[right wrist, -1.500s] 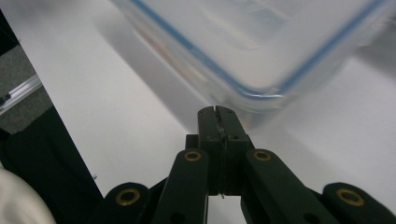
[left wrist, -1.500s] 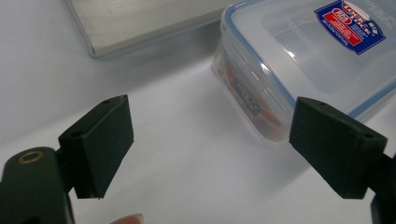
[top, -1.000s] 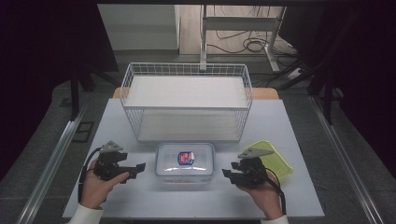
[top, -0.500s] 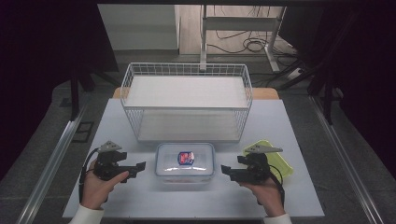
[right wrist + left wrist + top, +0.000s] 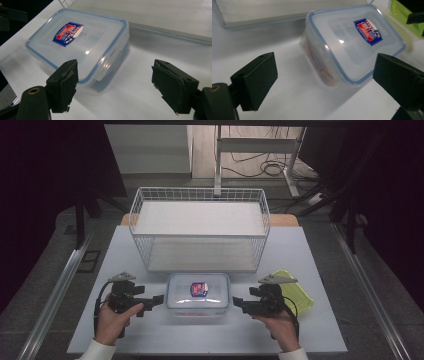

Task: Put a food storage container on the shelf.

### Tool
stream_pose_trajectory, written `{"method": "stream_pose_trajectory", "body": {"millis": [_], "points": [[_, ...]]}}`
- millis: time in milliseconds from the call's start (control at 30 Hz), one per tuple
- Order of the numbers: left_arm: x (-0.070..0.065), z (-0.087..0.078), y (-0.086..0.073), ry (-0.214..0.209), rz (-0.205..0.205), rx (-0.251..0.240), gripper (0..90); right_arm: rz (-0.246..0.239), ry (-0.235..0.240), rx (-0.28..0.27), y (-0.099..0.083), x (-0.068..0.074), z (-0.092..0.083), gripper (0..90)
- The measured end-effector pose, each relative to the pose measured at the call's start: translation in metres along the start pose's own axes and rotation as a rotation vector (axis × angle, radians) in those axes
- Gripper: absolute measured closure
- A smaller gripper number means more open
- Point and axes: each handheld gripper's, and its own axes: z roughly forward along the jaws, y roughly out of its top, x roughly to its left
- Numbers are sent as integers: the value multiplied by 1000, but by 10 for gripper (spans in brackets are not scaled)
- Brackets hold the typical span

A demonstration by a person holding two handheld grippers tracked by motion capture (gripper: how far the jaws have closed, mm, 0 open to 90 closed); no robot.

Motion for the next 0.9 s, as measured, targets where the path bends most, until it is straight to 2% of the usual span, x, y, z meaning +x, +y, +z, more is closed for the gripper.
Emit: {"method": "stream_pose_trajectory", "body": {"millis": [133,167,233,267,367,433,500,600,733,900], "points": [[4,13,6,-32,-50,17,52,-18,6,4,1,3,2,212],[4,13,6,-32,-50,17,53,-18,6,4,1,3,2,212],[6,20,9,-44,-60,34,54,-28,9,7,0,4,3,212],[10,26,11,-61,-80,47,54,-29,11,6,0,4,3,212],[13,32,12,-70,-90,63,62,-31,10,7,0,3,4,212],[14,38,11,-106,-105,76,73,-31,8,9,0,3,5,212],[14,42,11,-119,-108,86,86,-27,7,12,-1,3,6,212],[14,47,11,-122,-115,99,95,-27,6,15,0,2,8,212],[13,56,10,-168,-125,126,113,-30,8,20,3,3,12,212],[13,62,9,-189,-136,142,129,-31,7,19,5,2,14,212]]}}
